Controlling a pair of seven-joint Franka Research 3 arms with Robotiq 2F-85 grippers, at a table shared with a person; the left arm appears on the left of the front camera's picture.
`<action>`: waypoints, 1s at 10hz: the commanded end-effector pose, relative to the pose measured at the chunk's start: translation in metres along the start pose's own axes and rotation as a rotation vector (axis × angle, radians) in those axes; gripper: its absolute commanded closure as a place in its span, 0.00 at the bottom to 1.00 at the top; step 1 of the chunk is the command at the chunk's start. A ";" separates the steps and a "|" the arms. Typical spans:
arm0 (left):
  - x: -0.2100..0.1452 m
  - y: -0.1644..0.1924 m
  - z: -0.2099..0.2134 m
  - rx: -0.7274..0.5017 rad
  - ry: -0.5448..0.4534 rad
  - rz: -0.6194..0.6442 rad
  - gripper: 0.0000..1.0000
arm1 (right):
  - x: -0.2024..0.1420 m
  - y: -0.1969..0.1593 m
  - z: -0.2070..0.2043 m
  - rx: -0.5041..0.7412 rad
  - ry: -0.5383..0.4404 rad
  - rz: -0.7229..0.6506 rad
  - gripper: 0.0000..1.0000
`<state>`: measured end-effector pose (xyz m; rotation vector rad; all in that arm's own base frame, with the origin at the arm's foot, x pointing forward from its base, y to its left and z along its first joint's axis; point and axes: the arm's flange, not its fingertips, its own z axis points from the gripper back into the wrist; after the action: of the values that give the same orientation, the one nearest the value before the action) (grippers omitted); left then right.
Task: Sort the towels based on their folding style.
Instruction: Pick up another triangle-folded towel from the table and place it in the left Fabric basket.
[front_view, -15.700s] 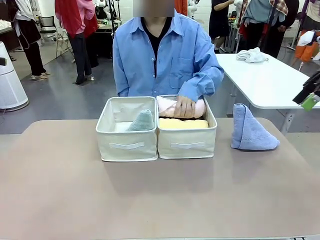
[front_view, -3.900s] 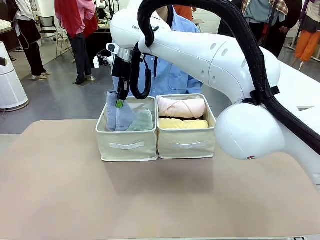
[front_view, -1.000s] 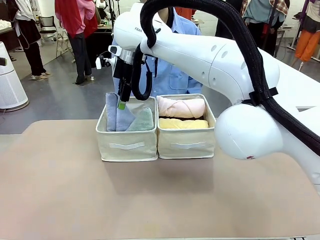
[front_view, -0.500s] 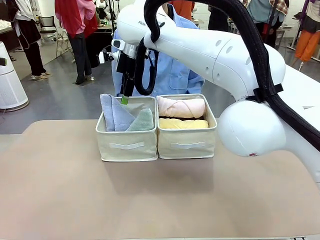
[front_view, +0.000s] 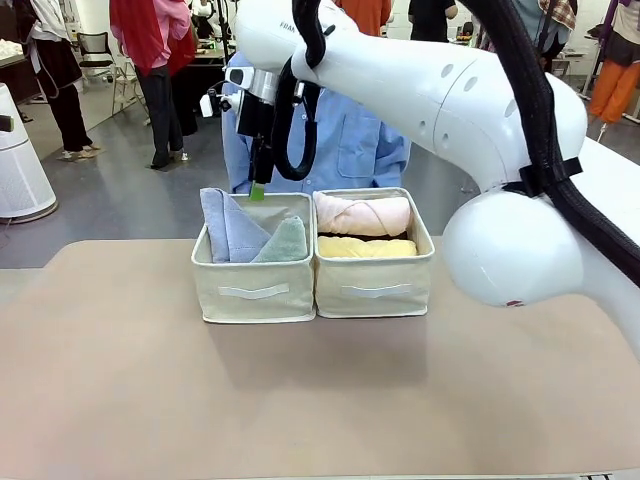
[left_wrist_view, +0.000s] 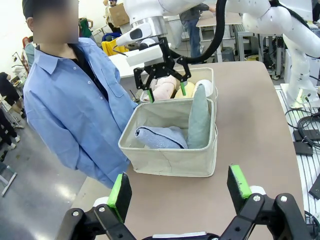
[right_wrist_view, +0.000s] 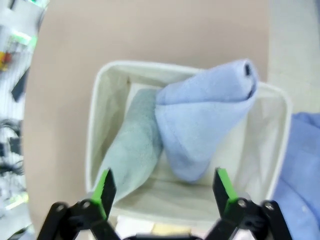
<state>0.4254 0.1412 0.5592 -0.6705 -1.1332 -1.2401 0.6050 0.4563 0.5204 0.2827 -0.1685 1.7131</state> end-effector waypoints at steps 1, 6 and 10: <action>0.001 -0.001 0.001 0.005 -0.018 -0.011 0.00 | -0.036 0.042 0.026 -0.008 0.087 -0.084 0.00; 0.001 -0.001 0.001 0.005 -0.018 -0.011 0.00 | -0.167 0.130 0.082 -0.139 0.126 -0.391 0.00; 0.001 -0.001 0.001 0.005 -0.018 -0.011 0.00 | -0.234 0.169 0.106 -0.011 0.245 -0.647 0.00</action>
<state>0.4253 0.1417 0.5592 -0.6700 -1.1334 -1.2392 0.6122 0.2265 0.6551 0.0893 0.0277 1.1583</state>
